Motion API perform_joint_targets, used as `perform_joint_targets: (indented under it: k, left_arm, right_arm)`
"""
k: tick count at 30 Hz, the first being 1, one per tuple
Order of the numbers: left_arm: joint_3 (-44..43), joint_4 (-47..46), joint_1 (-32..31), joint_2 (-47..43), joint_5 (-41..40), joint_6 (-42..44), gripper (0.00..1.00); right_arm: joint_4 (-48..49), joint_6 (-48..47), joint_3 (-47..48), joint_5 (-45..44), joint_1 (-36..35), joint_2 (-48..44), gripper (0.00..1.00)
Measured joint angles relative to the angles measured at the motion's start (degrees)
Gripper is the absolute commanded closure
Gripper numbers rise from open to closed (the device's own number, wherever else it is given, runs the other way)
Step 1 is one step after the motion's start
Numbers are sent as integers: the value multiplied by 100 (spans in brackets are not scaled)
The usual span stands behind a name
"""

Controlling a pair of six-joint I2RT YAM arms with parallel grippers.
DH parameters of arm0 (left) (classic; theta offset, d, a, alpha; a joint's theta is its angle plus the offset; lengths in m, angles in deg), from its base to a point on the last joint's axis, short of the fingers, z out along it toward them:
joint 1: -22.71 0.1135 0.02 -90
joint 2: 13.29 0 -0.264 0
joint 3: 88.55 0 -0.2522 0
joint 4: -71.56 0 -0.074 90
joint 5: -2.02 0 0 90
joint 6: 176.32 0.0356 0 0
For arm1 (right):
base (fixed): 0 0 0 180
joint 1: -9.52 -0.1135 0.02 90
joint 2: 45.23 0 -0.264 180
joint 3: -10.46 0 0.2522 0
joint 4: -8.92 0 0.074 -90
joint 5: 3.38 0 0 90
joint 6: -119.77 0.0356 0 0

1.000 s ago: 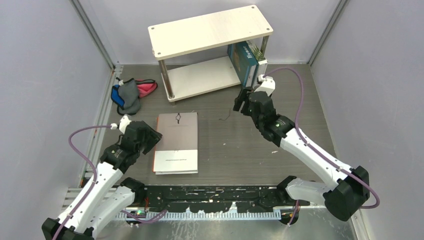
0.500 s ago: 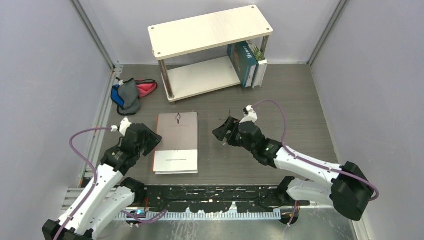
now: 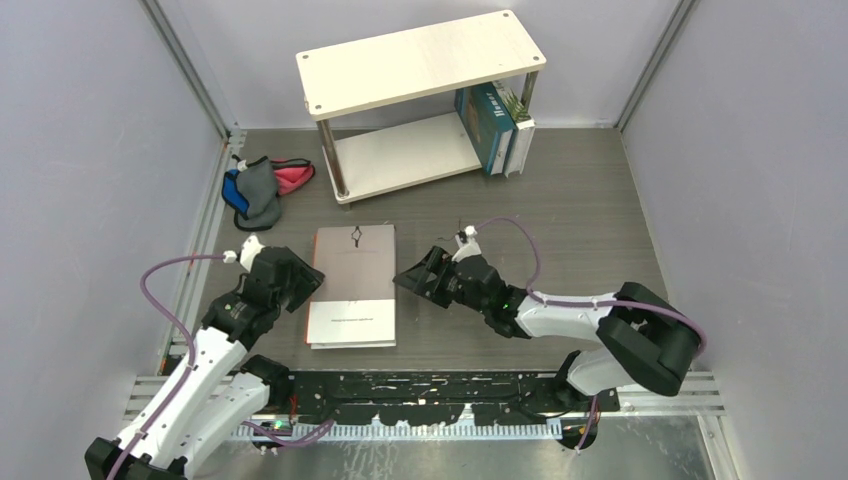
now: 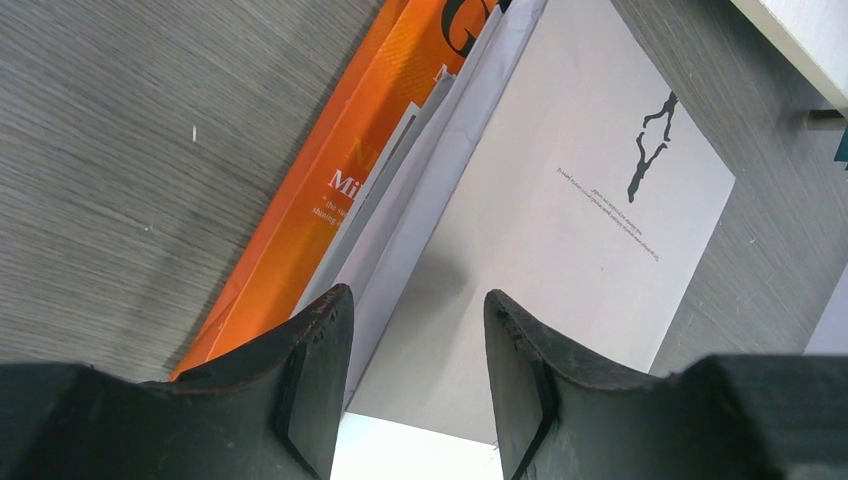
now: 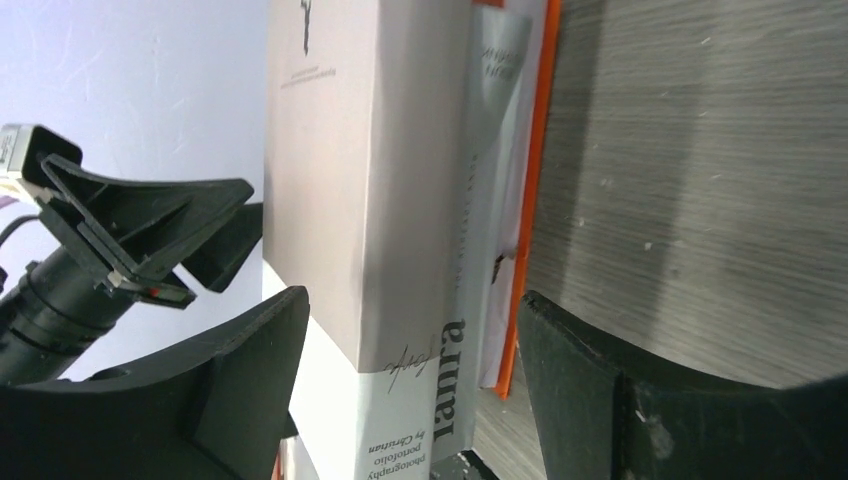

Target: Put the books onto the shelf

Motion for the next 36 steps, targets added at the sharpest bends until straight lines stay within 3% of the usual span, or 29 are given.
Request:
perform_joint_targets:
  k: [22,36]
  left_arm:
    - [190,0,0,-149,85,-17,63]
    - [313,-31,11,-356,116,-70,68]
  right_arm:
    - [1572,632,-92,72,-979,1051,20]
    - [1947,828,-188,-76,-1187,1207,37]
